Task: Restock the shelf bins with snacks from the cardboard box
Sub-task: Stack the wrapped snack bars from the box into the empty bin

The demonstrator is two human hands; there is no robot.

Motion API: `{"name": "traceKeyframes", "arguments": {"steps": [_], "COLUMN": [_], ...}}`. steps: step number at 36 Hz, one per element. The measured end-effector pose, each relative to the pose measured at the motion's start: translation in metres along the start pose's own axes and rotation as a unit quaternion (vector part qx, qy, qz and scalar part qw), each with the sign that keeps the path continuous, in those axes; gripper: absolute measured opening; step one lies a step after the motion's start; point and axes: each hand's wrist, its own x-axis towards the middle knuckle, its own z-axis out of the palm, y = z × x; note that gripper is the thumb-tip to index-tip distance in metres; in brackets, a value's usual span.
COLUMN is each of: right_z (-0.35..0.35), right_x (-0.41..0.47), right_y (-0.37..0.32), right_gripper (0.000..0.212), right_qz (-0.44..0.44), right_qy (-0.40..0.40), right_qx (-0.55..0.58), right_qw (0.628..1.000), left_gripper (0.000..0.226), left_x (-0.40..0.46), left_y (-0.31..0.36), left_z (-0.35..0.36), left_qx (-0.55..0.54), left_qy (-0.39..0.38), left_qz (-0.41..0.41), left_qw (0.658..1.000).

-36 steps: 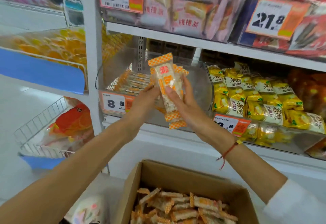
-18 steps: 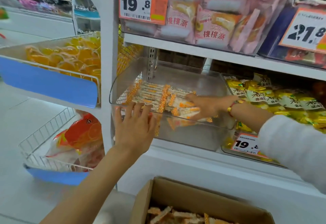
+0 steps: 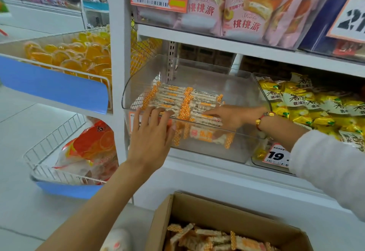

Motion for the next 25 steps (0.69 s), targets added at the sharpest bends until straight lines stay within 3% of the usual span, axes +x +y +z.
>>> {"name": "traceKeyframes", "arguments": {"steps": [10,19,25], "right_z": [0.005,0.004,0.012], "right_x": [0.007,0.010,-0.006], "right_y": [-0.016,-0.009,-0.004], "right_gripper": [0.079,0.088,0.086], "right_qz": [-0.013,-0.006,0.048], "right_qy": [0.130,0.035,0.098], "right_qx": [-0.016,0.088,0.071], "right_qw": [0.991,0.995,0.992], "left_gripper": [0.037,0.036,0.032], "left_x": [0.001,0.001,0.001], "left_y": [0.007,0.006,0.010], "left_z": [0.003,0.003,0.003], "left_qx": [-0.011,-0.015,-0.006], "left_qy": [0.023,0.035,0.053], "left_qz": [-0.031,-0.027,-0.028], "left_qw": [0.999,0.999,0.998]}}
